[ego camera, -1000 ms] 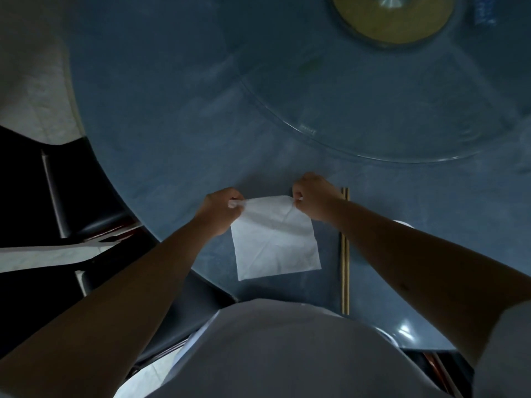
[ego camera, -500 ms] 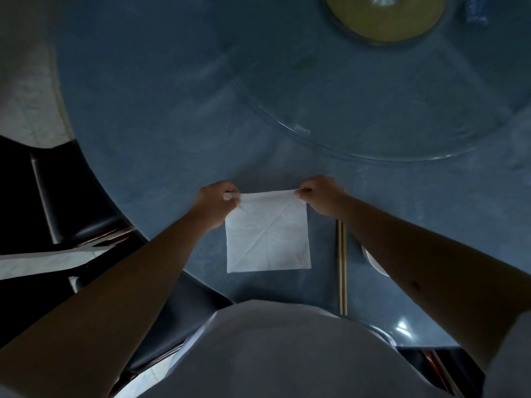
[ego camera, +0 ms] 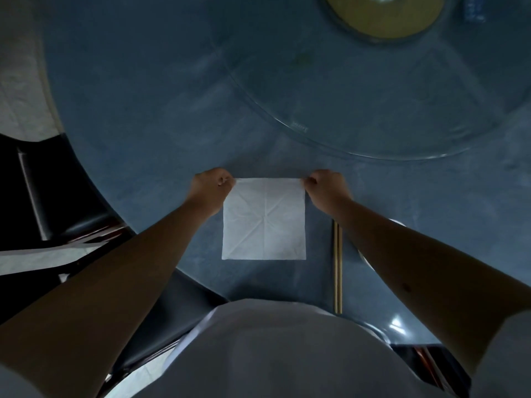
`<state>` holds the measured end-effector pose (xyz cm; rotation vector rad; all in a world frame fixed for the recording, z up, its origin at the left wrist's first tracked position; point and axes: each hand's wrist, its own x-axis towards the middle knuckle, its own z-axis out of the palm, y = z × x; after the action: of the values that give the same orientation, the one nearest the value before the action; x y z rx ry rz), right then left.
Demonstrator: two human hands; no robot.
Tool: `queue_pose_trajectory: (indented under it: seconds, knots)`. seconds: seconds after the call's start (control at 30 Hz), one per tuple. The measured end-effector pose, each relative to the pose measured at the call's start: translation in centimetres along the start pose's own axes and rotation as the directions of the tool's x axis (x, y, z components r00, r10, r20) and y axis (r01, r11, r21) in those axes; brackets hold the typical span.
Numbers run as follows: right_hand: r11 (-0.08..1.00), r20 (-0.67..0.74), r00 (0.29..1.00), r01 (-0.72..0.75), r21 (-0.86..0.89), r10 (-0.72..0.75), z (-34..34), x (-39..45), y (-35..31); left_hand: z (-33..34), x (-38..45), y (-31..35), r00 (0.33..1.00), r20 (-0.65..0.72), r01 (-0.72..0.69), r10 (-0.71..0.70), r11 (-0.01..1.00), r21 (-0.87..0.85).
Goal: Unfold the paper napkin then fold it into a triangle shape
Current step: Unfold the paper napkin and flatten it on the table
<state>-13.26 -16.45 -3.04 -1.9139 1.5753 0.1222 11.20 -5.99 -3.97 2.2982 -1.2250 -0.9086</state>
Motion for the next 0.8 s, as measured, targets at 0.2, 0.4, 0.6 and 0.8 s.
queue_pose_trajectory:
  seconds: [0.2, 0.4, 0.6, 0.8]
  knots:
    - [0.990, -0.220, 0.971, -0.073, 0.121, 0.098, 0.1, -0.9, -0.2, 0.6, -1.0, 0.3, 0.978, -0.209, -0.009, 0.009, 1.000, -0.001]
    - [0.831, 0.004, 0.896, 0.414, -0.370, -0.445, 5.5, -6.1, -1.3, 4.5, -6.2, 0.7, 0.924, 0.058, -0.368, 0.378, 0.835, 0.408]
    - [0.762, 0.145, 0.879, 0.468, -0.447, -0.455, 8.4, -6.5, -0.2, 6.2, -7.2, -1.3, 0.857, 0.244, -0.507, 0.454, 0.659, 0.555]
    - [0.861, 0.036, 0.957, 0.273, -0.429, -0.286, 7.5, -4.9, 1.0, 5.8, -6.6, -2.7, 0.888, 0.261, -0.457, 0.378, 0.656, 0.601]
